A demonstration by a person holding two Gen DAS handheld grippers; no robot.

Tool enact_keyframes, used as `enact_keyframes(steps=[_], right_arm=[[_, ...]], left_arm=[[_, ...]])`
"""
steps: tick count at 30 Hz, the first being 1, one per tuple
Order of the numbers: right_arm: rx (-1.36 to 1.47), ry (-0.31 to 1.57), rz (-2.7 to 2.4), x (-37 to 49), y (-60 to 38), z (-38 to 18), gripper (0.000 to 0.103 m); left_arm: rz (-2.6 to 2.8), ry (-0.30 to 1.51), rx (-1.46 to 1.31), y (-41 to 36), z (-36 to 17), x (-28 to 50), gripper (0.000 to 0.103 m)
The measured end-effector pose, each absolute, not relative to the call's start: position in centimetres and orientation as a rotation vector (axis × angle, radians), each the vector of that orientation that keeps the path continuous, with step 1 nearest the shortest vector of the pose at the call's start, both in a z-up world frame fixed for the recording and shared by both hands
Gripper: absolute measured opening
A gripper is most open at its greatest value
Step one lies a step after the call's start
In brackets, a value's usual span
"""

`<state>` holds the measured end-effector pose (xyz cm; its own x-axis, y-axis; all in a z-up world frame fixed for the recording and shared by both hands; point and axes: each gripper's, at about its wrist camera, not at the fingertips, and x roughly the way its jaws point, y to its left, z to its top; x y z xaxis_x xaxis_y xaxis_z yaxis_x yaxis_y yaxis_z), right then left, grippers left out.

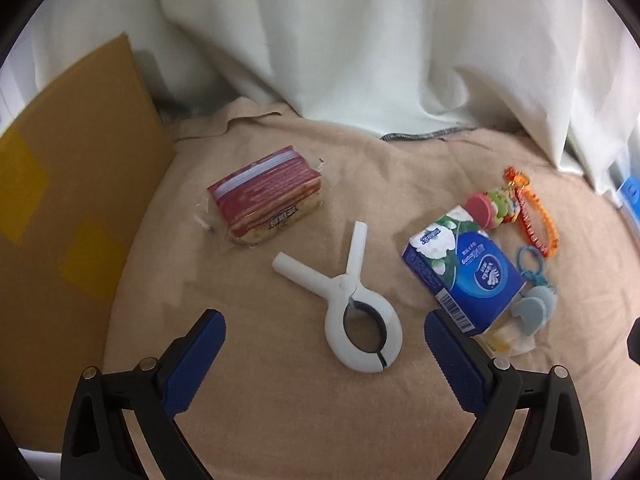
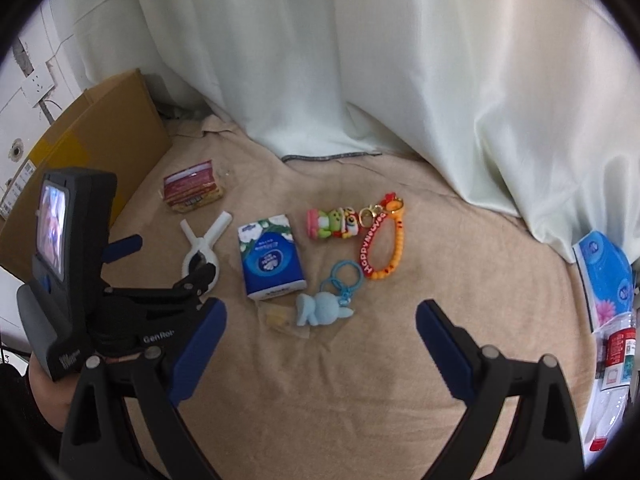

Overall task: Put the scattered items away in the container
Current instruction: 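Move both tools back toward the white clip and blue tissue pack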

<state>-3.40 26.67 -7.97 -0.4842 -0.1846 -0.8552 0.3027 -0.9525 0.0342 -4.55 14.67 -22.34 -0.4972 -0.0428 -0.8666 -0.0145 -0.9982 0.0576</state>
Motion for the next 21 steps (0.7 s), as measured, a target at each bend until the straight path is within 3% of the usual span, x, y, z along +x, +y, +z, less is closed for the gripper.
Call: enact_keyframes(steps=[6,11,21], right_arm=[[1.429,0.189,-2.450,-5.2,26.9,-9.2,0.098],[1.417,0.209,-2.434,-6.0,26.4,-9.2,0.098],[1.434,0.202,-2.412,-6.4,25.7,-9.7,0.098]], left_arm=[[-2.623,-0.126,1.650,15.6,-24.8,-5.5,0.100],[-2.618,0.026,1.664,14.5,-25.6,-5.6,0.103],[-2.698,0.041,1.499,14.4,-26.0,-4.4,0.103]])
